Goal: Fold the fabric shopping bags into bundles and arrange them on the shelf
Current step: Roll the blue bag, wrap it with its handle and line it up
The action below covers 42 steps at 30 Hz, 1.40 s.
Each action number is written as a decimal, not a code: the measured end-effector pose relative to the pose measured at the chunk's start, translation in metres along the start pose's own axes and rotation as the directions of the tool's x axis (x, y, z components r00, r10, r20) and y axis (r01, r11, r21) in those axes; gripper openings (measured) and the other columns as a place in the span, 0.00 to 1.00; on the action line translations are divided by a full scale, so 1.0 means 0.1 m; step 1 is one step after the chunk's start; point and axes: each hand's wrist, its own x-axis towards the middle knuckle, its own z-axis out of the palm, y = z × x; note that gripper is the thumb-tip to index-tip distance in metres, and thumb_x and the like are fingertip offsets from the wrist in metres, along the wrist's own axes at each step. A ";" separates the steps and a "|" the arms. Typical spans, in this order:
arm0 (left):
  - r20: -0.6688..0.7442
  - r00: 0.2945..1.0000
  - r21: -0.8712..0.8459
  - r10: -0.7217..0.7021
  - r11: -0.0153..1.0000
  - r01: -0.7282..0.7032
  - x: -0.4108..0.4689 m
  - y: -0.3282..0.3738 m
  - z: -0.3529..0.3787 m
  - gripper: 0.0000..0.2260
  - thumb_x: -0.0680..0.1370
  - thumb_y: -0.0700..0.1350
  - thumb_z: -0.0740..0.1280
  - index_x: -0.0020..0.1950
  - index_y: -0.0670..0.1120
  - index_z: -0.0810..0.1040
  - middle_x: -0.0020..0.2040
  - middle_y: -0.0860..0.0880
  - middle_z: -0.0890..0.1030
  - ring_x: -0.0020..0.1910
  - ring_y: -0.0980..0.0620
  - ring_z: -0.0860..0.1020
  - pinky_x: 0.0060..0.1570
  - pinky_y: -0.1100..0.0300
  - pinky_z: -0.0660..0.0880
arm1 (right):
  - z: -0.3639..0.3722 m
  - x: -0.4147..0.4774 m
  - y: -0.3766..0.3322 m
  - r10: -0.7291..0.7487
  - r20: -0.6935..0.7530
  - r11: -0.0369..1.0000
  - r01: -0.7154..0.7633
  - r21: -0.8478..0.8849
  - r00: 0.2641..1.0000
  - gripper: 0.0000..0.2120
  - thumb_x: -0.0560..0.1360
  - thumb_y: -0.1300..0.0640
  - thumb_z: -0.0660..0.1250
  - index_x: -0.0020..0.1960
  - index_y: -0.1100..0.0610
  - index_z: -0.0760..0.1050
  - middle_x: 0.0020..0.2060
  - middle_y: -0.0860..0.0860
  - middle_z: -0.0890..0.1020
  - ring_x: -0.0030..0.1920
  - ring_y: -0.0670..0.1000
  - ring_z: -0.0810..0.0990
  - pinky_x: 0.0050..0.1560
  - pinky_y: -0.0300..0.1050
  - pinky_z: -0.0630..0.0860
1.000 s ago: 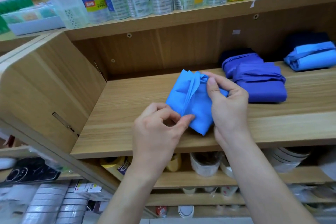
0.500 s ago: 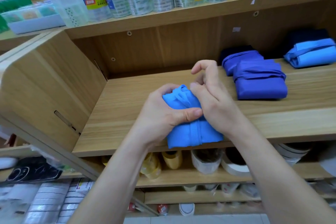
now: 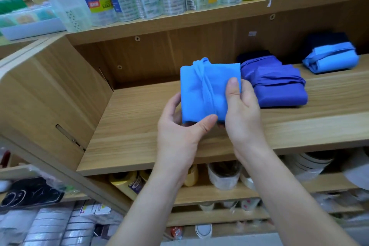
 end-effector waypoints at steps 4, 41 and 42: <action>-0.001 1.000 0.003 0.000 1.000 0.000 0.00 -0.02 -0.02 0.26 0.67 0.33 0.77 0.61 0.47 0.77 0.52 0.51 0.85 0.51 0.52 0.83 0.53 0.53 0.80 | 0.07 -0.12 0.05 -0.089 0.027 0.996 0.088 0.021 0.996 0.10 0.79 0.43 0.53 0.49 0.46 0.71 0.42 0.35 0.79 0.46 0.43 0.78 0.53 0.54 0.78; 0.457 0.881 0.086 0.123 0.980 -0.182 -0.49 -0.32 0.66 0.04 0.76 0.46 0.65 0.42 0.48 0.74 0.35 0.48 0.78 0.33 0.55 0.71 0.32 0.60 0.66 | -1.61 -0.84 0.05 0.107 0.078 0.979 -0.119 0.165 0.991 0.19 0.75 0.66 0.66 0.66 0.57 0.74 0.59 0.53 0.83 0.57 0.48 0.80 0.58 0.41 0.77; 0.467 0.876 0.100 0.117 0.978 -0.184 -0.51 -0.30 0.73 0.03 0.76 0.45 0.65 0.42 0.47 0.75 0.34 0.47 0.78 0.33 0.55 0.72 0.32 0.60 0.66 | -1.70 -0.84 0.05 0.123 0.094 0.974 -0.139 0.179 0.988 0.20 0.74 0.65 0.66 0.66 0.56 0.74 0.60 0.54 0.82 0.59 0.49 0.80 0.60 0.43 0.76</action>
